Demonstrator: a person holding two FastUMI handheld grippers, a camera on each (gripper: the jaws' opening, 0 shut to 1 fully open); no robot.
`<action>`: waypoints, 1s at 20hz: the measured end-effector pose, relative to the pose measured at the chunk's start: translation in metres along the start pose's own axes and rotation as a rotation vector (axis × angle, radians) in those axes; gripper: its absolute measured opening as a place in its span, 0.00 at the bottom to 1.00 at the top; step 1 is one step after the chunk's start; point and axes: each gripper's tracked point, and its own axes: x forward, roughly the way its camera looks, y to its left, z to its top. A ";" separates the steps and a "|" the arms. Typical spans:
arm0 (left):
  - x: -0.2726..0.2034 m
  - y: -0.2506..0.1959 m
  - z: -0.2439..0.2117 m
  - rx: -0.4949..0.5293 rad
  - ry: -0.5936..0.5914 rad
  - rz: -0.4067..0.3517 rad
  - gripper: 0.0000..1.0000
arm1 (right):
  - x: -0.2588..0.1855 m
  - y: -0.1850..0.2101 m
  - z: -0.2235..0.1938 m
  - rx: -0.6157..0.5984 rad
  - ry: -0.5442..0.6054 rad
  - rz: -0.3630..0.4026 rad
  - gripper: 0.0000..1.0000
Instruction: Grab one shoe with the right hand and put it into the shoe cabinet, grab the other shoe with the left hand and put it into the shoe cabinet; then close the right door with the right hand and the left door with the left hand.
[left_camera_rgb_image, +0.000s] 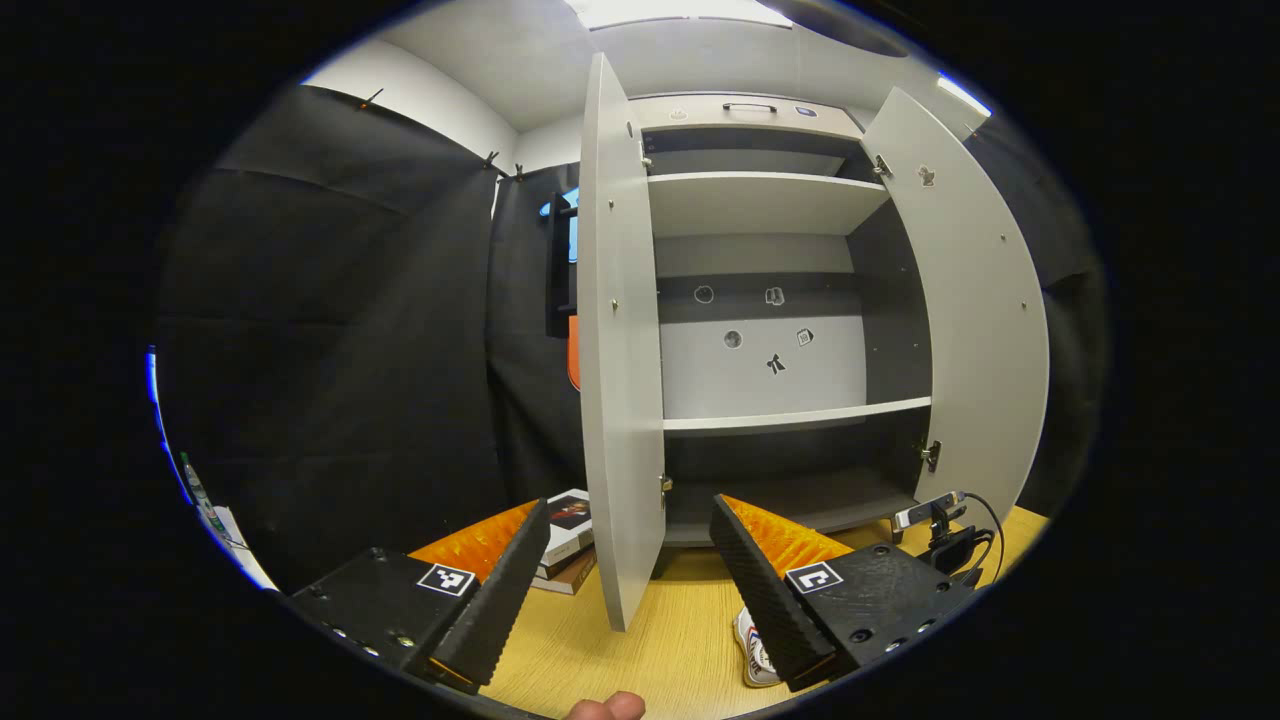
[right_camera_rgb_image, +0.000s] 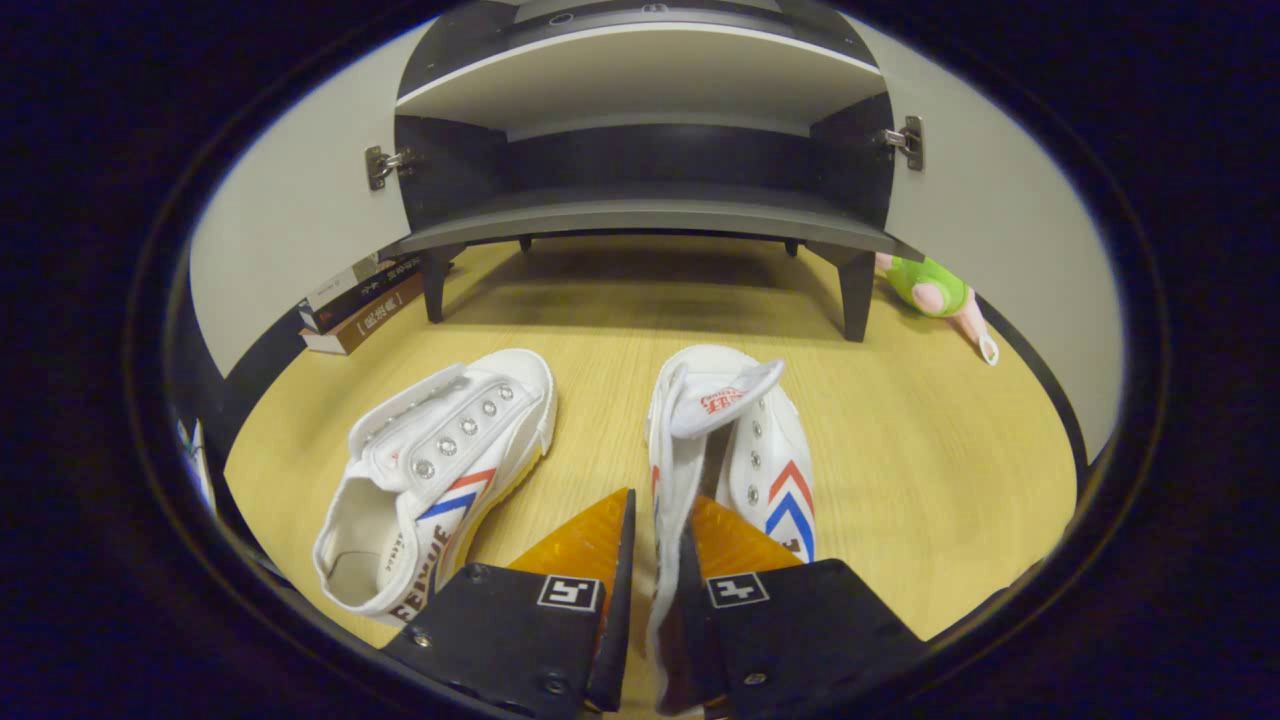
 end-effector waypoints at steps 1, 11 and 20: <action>0.000 -0.001 -0.001 0.003 0.002 -0.002 0.97 | 0.000 -0.002 0.001 -0.008 -0.013 -0.012 0.17; 0.001 -0.023 -0.005 0.019 0.002 -0.051 0.97 | -0.029 -0.017 0.049 -0.067 -0.187 -0.041 0.04; 0.004 -0.061 -0.004 -0.031 -0.025 -0.136 0.97 | -0.151 -0.004 0.185 -0.195 -0.443 -0.002 0.03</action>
